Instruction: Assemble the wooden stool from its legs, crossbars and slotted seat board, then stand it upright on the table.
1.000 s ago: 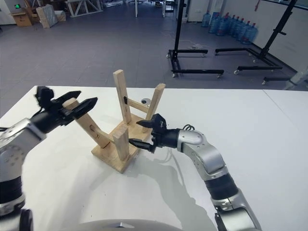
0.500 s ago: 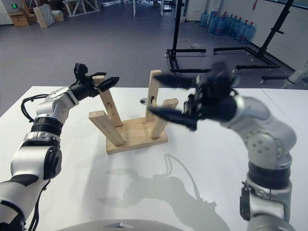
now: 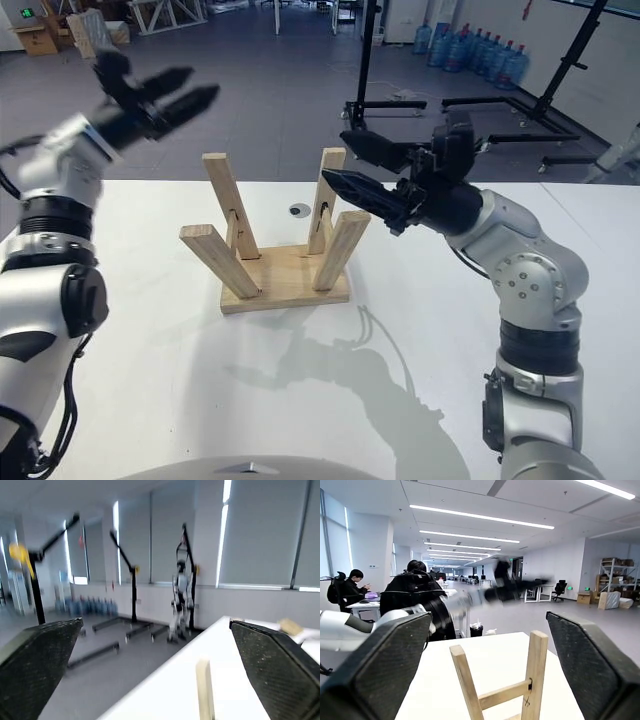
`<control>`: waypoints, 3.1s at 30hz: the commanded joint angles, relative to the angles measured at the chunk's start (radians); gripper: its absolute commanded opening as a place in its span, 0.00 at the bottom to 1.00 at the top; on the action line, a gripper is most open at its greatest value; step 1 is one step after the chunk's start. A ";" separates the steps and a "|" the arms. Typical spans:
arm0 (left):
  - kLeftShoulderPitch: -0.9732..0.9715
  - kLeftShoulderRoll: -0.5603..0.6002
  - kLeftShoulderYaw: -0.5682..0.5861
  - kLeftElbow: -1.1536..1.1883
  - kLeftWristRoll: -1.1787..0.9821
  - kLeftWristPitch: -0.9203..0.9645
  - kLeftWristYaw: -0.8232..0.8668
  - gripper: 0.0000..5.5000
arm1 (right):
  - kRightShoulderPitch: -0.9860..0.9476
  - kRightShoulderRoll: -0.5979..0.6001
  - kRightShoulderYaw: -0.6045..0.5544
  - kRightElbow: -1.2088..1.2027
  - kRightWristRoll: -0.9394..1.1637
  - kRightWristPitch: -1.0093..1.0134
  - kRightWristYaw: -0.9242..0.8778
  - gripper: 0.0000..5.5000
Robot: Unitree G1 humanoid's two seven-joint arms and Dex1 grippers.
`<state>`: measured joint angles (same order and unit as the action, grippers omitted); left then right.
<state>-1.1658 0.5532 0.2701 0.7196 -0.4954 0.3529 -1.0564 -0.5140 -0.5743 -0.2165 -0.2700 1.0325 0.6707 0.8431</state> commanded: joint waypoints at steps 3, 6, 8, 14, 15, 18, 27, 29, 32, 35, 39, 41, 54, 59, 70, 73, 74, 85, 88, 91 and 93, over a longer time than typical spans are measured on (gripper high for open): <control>0.371 0.231 0.166 -0.656 -0.311 0.502 -0.007 0.98 | 0.054 -0.084 -0.069 0.071 -0.003 0.017 0.087 0.77; 0.725 0.251 0.278 -0.927 -0.462 0.660 -0.035 0.98 | 0.122 -0.160 -0.085 0.114 -0.018 0.025 0.213 0.77; 0.844 0.212 0.288 -1.037 -0.525 0.687 -0.002 0.98 | 0.147 -0.182 -0.074 0.144 -0.032 0.022 0.267 0.77; 1.003 0.090 0.091 -1.146 -0.453 0.570 0.080 0.98 | 0.124 -0.128 0.075 0.300 -0.206 -0.081 0.361 0.77; 1.006 0.083 0.067 -1.142 -0.434 0.547 0.086 0.98 | 0.106 -0.112 0.092 0.330 -0.236 -0.103 0.359 0.77; 0.969 0.055 0.009 -1.092 -0.379 0.484 0.126 0.98 | 0.040 -0.056 0.137 0.421 -0.320 -0.169 0.341 0.77; 0.954 0.025 -0.067 -1.077 -0.362 0.431 0.167 0.98 | 0.035 -0.017 0.177 0.427 -0.368 -0.210 0.437 0.77; 0.981 0.026 -0.079 -1.091 -0.349 0.418 0.163 0.98 | 0.050 -0.014 0.175 0.425 -0.378 -0.216 0.442 0.77; 0.981 0.009 -0.079 -1.068 -0.346 0.402 0.183 0.95 | 0.057 0.001 0.176 0.437 -0.391 -0.222 0.428 0.73; 0.975 0.002 -0.087 -1.039 -0.333 0.387 0.194 0.87 | 0.065 0.016 0.174 0.455 -0.403 -0.222 0.411 0.64; 0.974 -0.001 -0.089 -1.025 -0.343 0.396 0.211 0.77 | 0.075 0.028 0.164 0.453 -0.397 -0.209 0.397 0.52; 0.975 0.004 -0.092 -1.026 -0.354 0.407 0.213 0.71 | 0.078 0.030 0.162 0.445 -0.393 -0.202 0.395 0.45; 0.811 0.004 0.046 -0.979 -0.701 0.700 0.469 0.37 | -0.010 0.039 0.011 0.290 -0.123 0.184 0.201 0.29; 0.713 -0.032 0.054 -0.884 -0.819 0.815 0.739 0.29 | -0.095 0.074 -0.032 0.260 0.008 0.470 -0.096 0.24; 0.757 -0.158 0.039 -0.701 -0.937 0.853 1.067 0.28 | 0.006 0.208 -0.056 0.538 -0.033 0.551 -0.320 0.24; 0.787 -0.174 0.024 -0.710 -0.914 0.844 1.072 0.35 | 0.008 0.217 -0.063 0.593 -0.032 0.521 -0.306 0.34; 0.788 -0.180 0.030 -0.709 -0.921 0.835 1.072 0.37 | 0.003 0.220 -0.075 0.601 -0.024 0.525 -0.304 0.39; 0.595 -0.099 0.168 -0.510 -0.899 0.698 1.023 0.69 | -0.255 0.198 -0.343 0.644 0.192 0.568 -0.465 0.77; 0.577 0.076 0.212 -0.444 -0.776 0.637 0.880 0.77 | -0.284 0.000 -0.299 0.690 0.039 0.466 -0.361 0.87; 0.839 0.288 0.197 -0.603 -0.618 0.593 0.571 0.86 | -0.109 -0.232 -0.142 0.651 -0.158 0.345 -0.098 0.97; 1.169 0.391 0.175 -0.768 -0.489 0.509 0.292 0.92 | 0.130 -0.370 -0.042 0.553 -0.276 0.220 0.131 0.98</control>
<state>-0.3207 0.8422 0.4820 0.1210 -1.1152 0.9326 -0.4897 -0.6177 -0.8159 -0.3747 0.3886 0.8768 1.0094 0.7497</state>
